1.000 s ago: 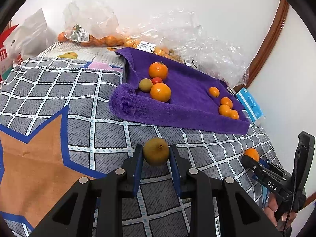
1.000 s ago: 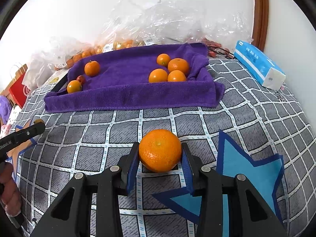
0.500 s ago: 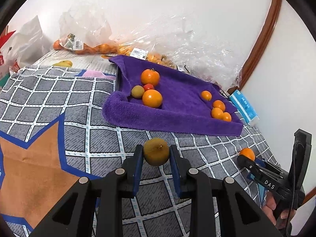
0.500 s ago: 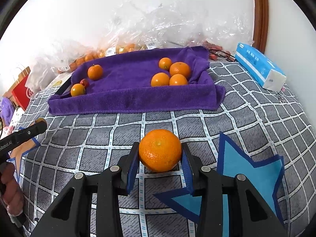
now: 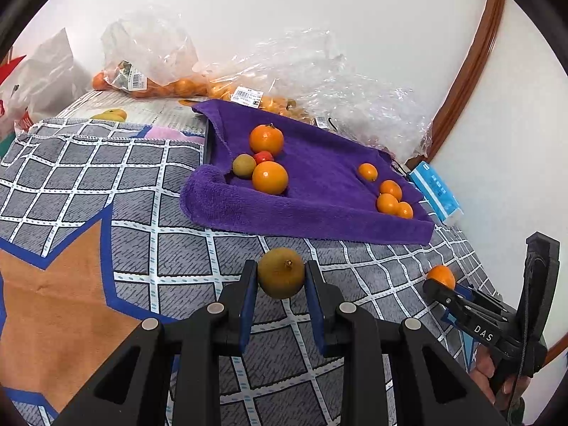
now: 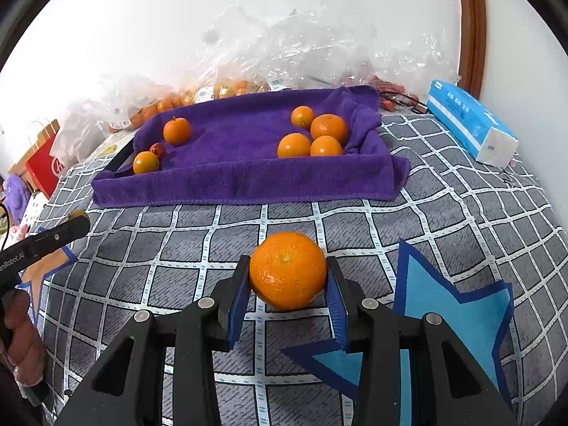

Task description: Organize fruits

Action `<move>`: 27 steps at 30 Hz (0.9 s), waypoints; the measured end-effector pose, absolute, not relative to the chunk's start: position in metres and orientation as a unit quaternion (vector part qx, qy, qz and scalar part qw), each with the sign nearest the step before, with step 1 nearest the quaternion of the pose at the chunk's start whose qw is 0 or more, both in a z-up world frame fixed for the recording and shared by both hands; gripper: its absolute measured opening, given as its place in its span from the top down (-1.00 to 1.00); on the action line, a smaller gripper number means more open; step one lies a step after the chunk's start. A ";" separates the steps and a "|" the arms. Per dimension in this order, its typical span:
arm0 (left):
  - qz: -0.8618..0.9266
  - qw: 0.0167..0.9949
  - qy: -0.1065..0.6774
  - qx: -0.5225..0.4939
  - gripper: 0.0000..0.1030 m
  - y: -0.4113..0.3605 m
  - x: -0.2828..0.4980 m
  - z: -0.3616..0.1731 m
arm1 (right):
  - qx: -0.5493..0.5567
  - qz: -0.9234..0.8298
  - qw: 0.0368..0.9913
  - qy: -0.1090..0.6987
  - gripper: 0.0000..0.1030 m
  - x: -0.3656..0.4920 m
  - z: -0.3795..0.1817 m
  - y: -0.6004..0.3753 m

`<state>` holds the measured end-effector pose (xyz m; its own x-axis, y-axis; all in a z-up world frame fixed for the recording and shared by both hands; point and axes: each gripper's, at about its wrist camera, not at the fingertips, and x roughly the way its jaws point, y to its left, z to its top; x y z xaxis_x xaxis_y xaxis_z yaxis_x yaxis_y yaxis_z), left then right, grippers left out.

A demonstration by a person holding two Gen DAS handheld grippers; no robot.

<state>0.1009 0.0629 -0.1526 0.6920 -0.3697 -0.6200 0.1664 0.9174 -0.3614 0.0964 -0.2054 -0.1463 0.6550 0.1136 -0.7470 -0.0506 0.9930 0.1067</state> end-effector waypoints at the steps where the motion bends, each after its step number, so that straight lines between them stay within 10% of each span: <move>1: -0.147 0.909 0.364 -0.140 0.51 0.064 0.101 -0.153 | 0.039 0.046 0.909 0.413 0.22 0.096 -0.146 -0.205; 27: -0.150 0.904 0.372 -0.152 0.51 0.066 0.106 -0.157 | 0.045 0.031 0.907 0.417 0.22 0.099 -0.148 -0.209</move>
